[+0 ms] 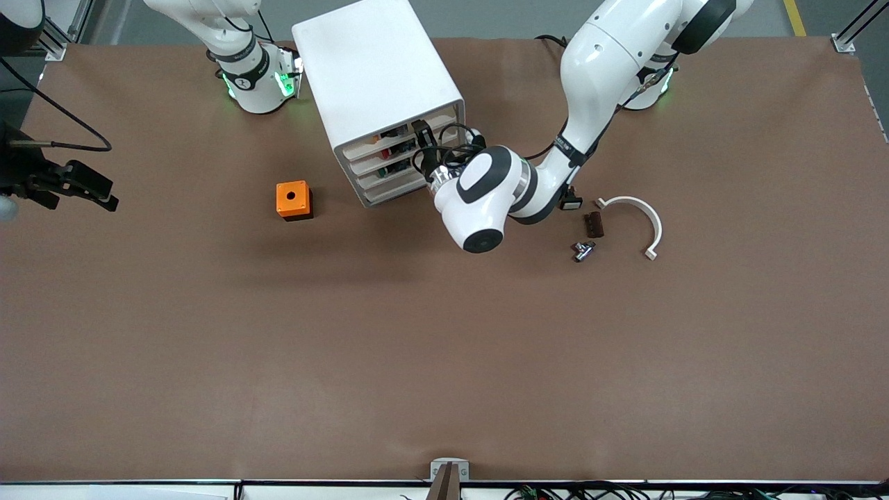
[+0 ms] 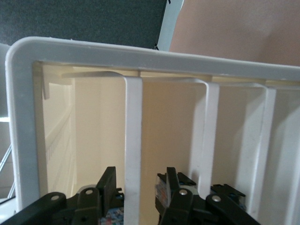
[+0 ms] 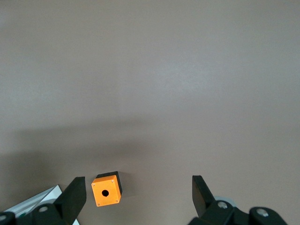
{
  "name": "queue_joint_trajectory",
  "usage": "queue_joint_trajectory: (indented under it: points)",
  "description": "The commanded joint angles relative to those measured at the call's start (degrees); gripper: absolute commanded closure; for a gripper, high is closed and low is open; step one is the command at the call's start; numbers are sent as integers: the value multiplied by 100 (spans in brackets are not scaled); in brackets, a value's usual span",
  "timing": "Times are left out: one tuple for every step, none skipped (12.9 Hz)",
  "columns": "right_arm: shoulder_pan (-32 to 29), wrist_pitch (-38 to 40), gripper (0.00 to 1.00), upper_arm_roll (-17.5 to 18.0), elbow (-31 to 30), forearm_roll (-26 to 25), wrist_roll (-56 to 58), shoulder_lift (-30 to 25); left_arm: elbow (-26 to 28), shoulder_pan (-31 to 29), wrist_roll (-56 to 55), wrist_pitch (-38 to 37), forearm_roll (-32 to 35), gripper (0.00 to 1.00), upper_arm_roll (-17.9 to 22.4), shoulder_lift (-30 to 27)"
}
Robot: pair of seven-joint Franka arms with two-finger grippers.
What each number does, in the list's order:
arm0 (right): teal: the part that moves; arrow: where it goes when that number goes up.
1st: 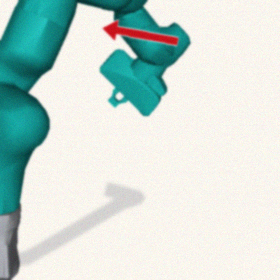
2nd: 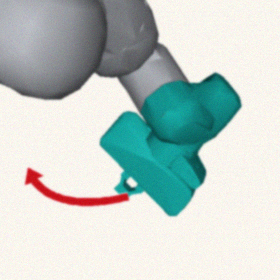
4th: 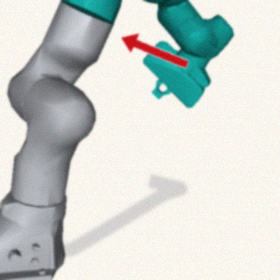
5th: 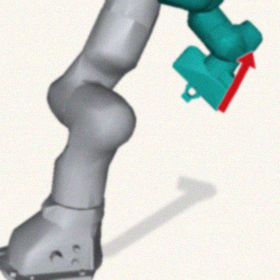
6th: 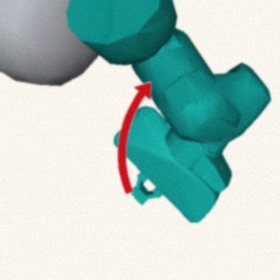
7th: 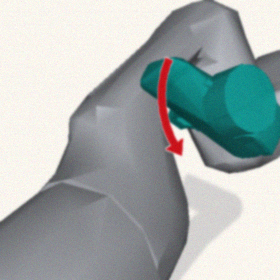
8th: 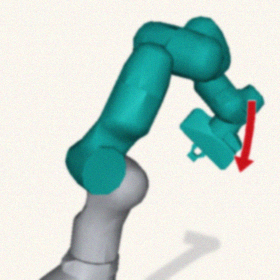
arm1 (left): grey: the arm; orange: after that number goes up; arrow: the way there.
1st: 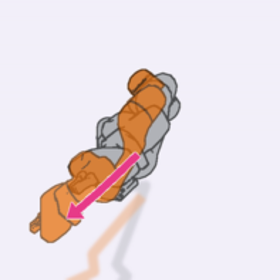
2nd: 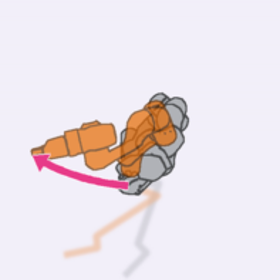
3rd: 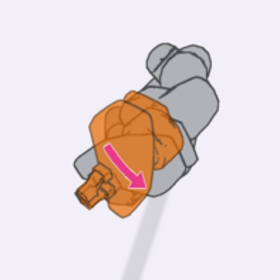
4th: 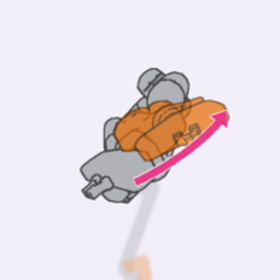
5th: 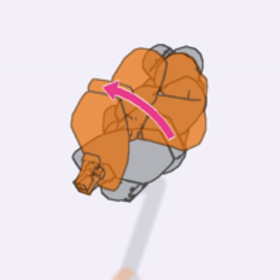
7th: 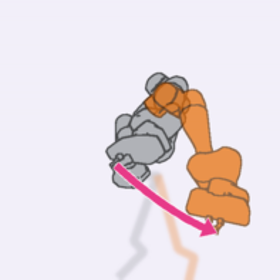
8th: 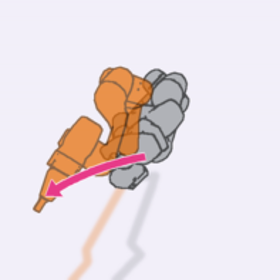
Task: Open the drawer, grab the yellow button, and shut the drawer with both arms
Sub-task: 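Close the left gripper on the drawer handle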
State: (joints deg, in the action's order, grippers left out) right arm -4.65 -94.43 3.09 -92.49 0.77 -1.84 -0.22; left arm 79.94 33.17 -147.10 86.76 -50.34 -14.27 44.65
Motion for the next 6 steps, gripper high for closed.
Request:
queue_joint_trajectory:
  points:
    - [-1,-23,0,-11,-129,-60,53,-145,-14,-57,129,-28,-72,79,-15,-36]
    - [-1,-23,0,-11,-120,-60,53,-145,-22,-74,129,-28,-64,91,-6,-27]
    - [-9,-23,0,-11,-120,-60,53,-145,-22,-100,129,-28,-64,100,3,-18]
    - [-1,-14,0,-11,-112,-60,53,-145,-31,-170,181,-28,-64,100,3,-18]
    - [-1,-14,0,-2,-103,-60,53,-145,-40,-241,278,-28,-64,100,20,-44]
    - [-1,-14,0,-2,-94,-60,53,-127,-57,-372,287,-28,-64,100,29,-53]
